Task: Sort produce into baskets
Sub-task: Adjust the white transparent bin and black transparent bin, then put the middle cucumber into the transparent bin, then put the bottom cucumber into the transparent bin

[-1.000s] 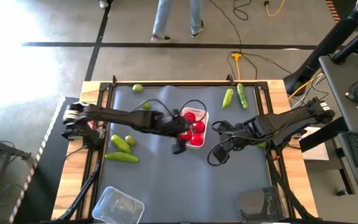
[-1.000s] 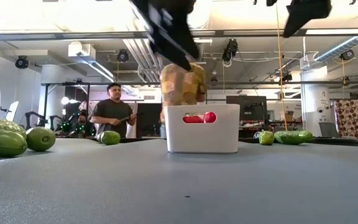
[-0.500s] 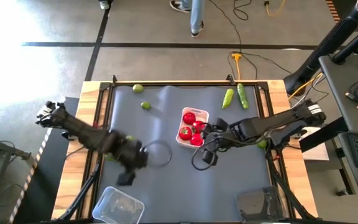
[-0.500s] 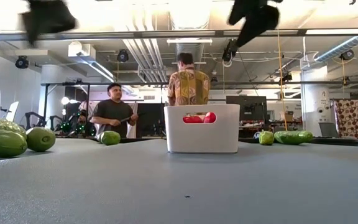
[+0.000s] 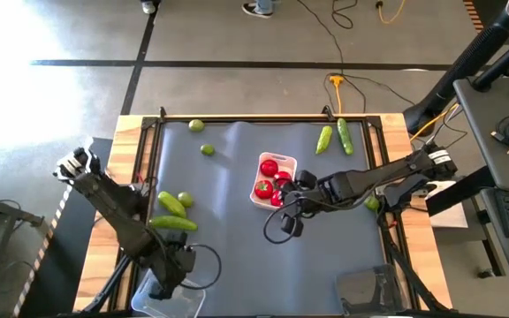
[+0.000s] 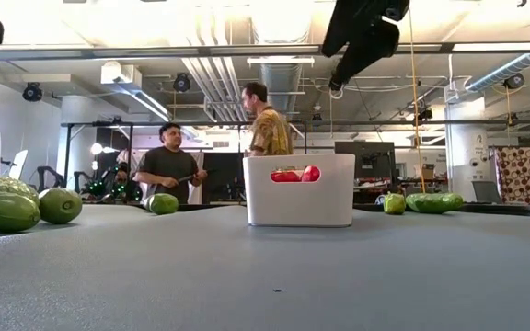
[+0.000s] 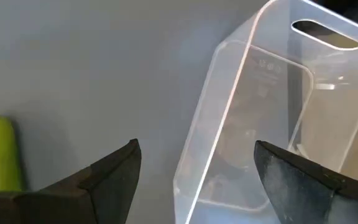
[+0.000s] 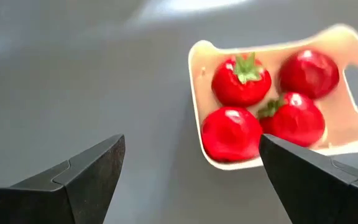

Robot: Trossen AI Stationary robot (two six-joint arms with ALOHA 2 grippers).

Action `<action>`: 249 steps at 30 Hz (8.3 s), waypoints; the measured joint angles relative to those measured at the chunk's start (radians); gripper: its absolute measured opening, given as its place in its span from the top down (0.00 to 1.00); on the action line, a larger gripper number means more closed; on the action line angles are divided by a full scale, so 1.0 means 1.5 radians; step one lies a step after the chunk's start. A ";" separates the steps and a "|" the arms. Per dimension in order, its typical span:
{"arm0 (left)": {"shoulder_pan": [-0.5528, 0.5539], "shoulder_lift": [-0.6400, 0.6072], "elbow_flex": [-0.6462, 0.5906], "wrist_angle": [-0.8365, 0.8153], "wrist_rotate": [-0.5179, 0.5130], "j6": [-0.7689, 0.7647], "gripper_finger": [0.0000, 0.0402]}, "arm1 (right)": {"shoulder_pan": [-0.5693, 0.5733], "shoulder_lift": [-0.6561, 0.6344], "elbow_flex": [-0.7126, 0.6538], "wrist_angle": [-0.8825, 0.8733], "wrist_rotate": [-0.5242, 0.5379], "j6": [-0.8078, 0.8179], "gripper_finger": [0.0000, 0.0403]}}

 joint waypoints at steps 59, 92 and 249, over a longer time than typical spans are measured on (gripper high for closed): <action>0.064 0.048 0.005 -0.194 -0.270 -0.075 0.27 | 0.326 0.007 -0.204 -0.300 -0.206 0.160 0.10; 0.489 -0.150 -0.077 -0.259 -0.065 0.141 0.30 | 0.271 -0.071 -0.076 -0.305 -0.120 0.222 0.10; 0.107 -0.263 -0.194 -0.325 -0.040 0.023 0.26 | 0.261 0.208 0.434 -0.248 0.153 0.290 0.10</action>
